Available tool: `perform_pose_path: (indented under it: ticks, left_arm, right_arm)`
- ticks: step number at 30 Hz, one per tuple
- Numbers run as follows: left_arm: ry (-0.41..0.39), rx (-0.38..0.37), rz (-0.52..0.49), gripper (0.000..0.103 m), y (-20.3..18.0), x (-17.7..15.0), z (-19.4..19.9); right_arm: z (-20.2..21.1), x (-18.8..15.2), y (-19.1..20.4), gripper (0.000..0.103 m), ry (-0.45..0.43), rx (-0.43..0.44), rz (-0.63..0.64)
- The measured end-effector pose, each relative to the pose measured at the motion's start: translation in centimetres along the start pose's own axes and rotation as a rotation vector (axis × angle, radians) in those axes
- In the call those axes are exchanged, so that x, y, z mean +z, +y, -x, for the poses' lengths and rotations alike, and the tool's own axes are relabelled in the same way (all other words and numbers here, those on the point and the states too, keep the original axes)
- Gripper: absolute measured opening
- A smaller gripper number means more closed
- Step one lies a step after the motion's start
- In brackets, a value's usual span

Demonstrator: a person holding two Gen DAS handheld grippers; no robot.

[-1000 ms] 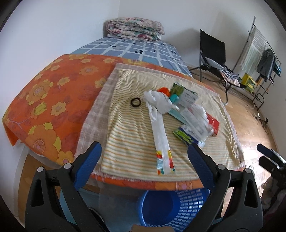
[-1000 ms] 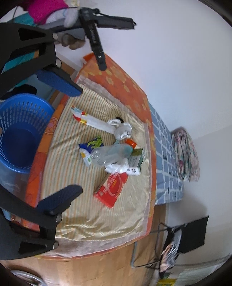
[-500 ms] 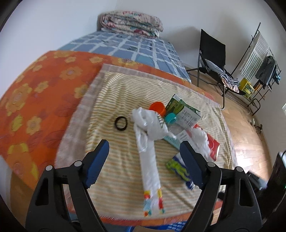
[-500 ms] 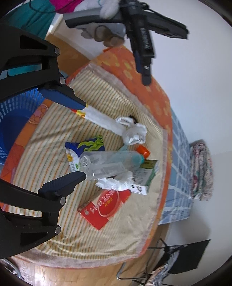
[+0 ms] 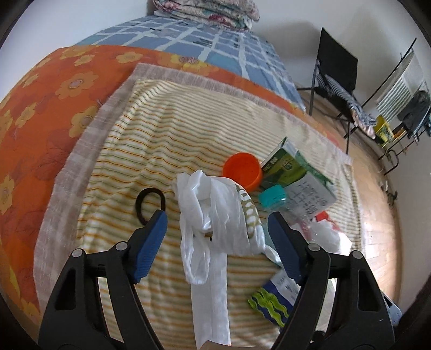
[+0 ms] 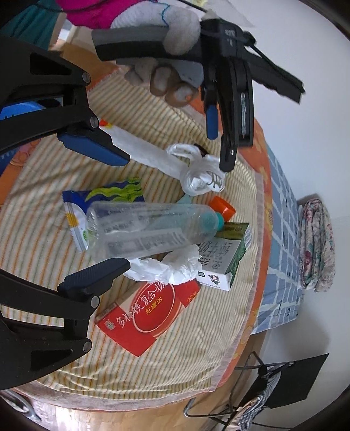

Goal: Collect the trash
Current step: 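Grasp the white plastic bag with the left tool while the right tool grasps the clear bottle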

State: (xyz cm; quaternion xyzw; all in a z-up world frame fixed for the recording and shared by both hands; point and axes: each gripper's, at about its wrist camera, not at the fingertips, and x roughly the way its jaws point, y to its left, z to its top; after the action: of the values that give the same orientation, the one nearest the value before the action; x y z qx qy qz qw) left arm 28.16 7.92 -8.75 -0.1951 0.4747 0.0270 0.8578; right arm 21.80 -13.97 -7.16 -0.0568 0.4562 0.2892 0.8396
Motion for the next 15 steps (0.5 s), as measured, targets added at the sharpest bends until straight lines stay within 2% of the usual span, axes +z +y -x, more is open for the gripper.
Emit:
perform_pose_path:
  ticks: [4, 10, 11, 14, 15]
  left_arm:
    - [0.017, 0.027, -0.017, 0.079, -0.4, -0.1, -1.6]
    - [0.039, 0.008, 0.009, 0.079, 0.0, -0.1, -2.8]
    - [0.035, 0.007, 0.007, 0.076, 0.0, -0.1, -2.7]
    - [0.033, -0.014, 0.0, 0.061, -0.2, 0.1, -2.5]
    - [0.031, -0.015, 0.0, 0.059, -0.1, 0.3, -2.4]
  right_arm:
    - [-1.0, -0.1, 0.0, 0.07, 0.013, -0.032, 0.017]
    - [-2.8, -0.6, 0.1, 0.07, 0.054, -0.061, 0.042]
    - [-3.0, -0.7, 0.2, 0.07, 0.058, -0.073, 0.048]
    - [-3.5, -0.7, 0.3, 0.053, 0.073, -0.092, 0.054]
    - [-3.5, -0.7, 0.2, 0.053, 0.068, -0.087, 0.048]
